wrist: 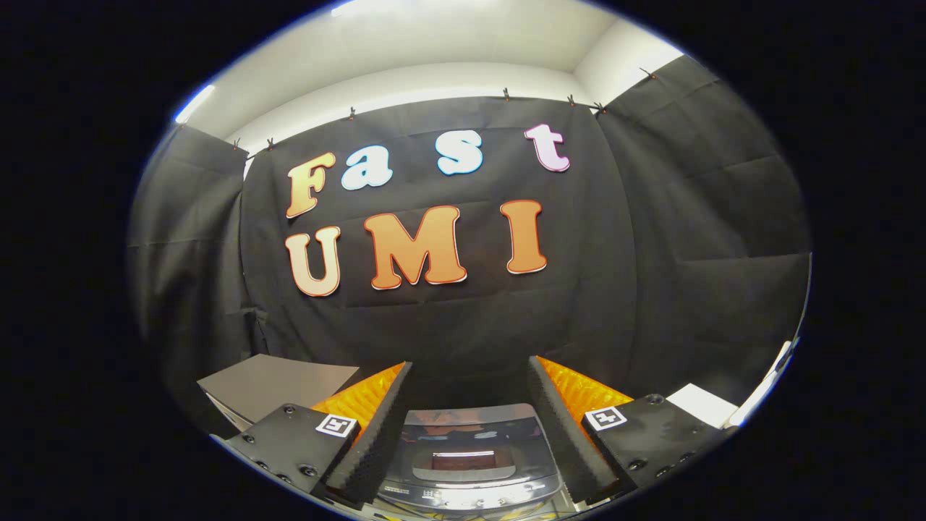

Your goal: Put the clothes into the washing machine and then close the washing machine lid.

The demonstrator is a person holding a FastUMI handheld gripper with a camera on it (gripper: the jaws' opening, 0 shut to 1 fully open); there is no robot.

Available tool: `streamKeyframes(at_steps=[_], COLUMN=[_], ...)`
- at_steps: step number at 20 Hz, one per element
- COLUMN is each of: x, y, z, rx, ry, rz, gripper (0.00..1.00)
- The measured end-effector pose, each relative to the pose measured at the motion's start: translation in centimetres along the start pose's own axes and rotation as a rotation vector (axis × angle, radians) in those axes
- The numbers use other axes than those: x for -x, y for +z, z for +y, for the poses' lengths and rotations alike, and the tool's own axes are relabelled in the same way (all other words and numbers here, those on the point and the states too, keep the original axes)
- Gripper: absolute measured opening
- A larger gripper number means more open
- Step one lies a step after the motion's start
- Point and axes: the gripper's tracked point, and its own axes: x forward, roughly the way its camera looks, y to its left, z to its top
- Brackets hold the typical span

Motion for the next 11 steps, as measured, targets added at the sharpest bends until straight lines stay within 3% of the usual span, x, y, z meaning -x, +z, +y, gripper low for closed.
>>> streamKeyframes(at_steps=[11], x=[1.7], y=[2.0], z=[-0.1], rx=[0.022], ry=[0.011], rz=[-0.09], gripper=[0.99])
